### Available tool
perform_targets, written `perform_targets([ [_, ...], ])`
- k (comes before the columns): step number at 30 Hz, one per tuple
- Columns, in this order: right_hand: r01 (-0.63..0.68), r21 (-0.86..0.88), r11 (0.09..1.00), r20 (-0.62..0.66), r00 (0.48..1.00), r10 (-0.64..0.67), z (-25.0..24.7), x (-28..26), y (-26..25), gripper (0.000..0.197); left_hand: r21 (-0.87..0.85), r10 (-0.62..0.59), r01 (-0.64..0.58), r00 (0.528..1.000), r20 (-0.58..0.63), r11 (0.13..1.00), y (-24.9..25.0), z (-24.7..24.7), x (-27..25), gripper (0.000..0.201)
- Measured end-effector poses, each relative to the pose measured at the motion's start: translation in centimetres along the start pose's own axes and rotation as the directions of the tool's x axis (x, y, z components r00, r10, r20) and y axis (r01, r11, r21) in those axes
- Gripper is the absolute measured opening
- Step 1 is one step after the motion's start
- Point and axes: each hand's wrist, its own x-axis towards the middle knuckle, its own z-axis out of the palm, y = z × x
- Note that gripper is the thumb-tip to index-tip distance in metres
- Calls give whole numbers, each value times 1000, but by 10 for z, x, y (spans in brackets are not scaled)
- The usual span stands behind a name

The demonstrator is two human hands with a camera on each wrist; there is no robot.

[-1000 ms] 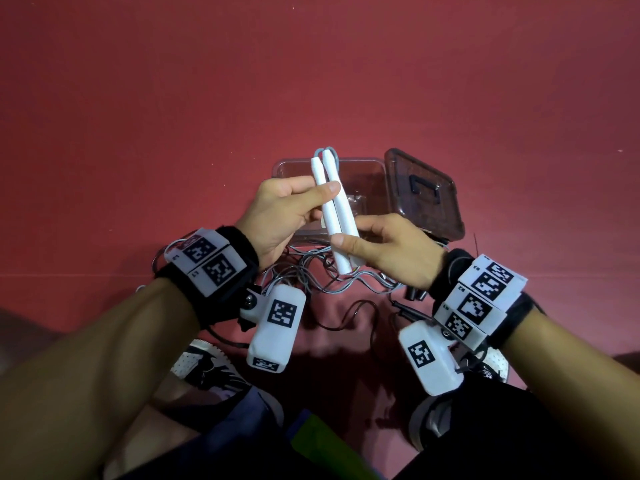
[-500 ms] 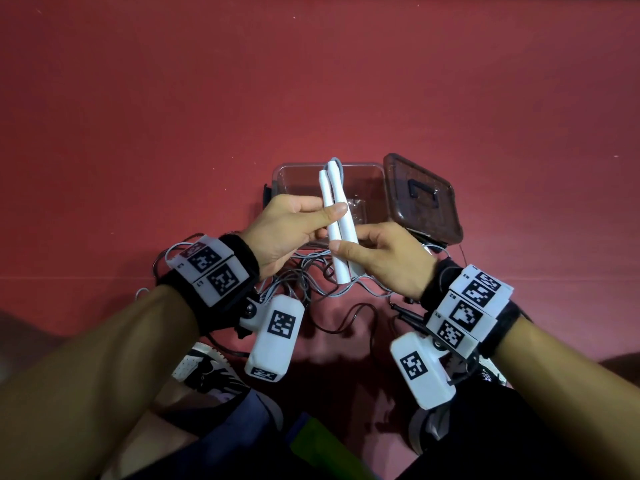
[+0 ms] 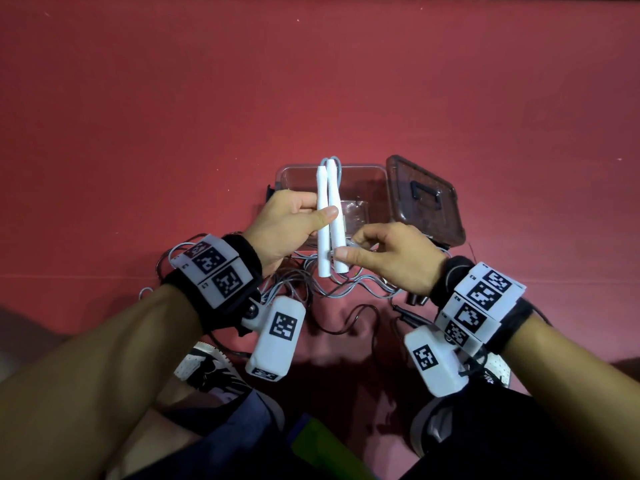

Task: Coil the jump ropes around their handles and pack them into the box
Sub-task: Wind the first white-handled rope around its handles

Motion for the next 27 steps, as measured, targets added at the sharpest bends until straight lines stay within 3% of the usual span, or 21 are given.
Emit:
perform_targets([
  [5,-8,-182,983,20,1000,11,-5,2,5,16,171,53,-44,997,-51,984,-5,-4,3,30],
  [8,-31,-106,994,-3,1000,31,-8,3,7,16,368,90,-56,993,-78,928,-8,-12,6,50],
  [15,65,27,998,-106,992,-62,-15,9,2,19,720,84,-114,993,78,684,-6,-4,3,25],
  [18,70,88,994,-24,997,-69,-11,10,0,23,769,46,-128,991,128,627,-7,-3,5,19],
  [21,88,107,990,39,995,-93,-11,10,-2,14,827,18,-158,984,176,539,-13,-7,7,18],
  [27,129,20,991,-11,992,-129,-15,13,-4,7,876,-95,-227,952,292,425,-26,-2,9,17],
])
